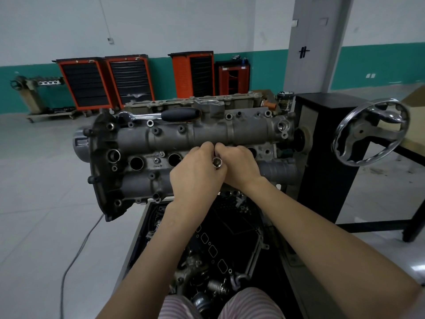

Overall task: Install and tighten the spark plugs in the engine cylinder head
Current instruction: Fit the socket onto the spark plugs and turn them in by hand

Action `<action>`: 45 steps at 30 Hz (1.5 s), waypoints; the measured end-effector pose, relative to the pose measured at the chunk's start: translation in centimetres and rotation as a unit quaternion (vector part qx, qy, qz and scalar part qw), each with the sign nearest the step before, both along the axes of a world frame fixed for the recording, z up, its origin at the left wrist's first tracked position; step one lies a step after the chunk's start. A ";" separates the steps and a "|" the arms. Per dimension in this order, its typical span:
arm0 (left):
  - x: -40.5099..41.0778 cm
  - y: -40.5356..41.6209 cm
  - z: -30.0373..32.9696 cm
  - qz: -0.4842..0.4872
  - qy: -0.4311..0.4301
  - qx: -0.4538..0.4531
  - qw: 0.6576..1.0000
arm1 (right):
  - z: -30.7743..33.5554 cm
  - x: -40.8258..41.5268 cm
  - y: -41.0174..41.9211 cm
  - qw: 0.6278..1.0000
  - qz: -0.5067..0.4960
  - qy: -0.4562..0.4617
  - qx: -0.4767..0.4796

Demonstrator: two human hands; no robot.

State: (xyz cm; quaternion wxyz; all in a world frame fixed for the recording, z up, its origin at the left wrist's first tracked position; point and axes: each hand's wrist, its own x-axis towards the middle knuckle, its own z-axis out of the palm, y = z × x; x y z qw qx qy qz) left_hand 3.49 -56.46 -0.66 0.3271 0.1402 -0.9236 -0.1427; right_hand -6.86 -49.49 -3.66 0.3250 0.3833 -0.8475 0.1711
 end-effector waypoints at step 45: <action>-0.4 -1.0 -0.2 -0.031 -0.042 0.012 0.999 | 0.7 1.2 0.4 0.995 0.039 0.071 -0.056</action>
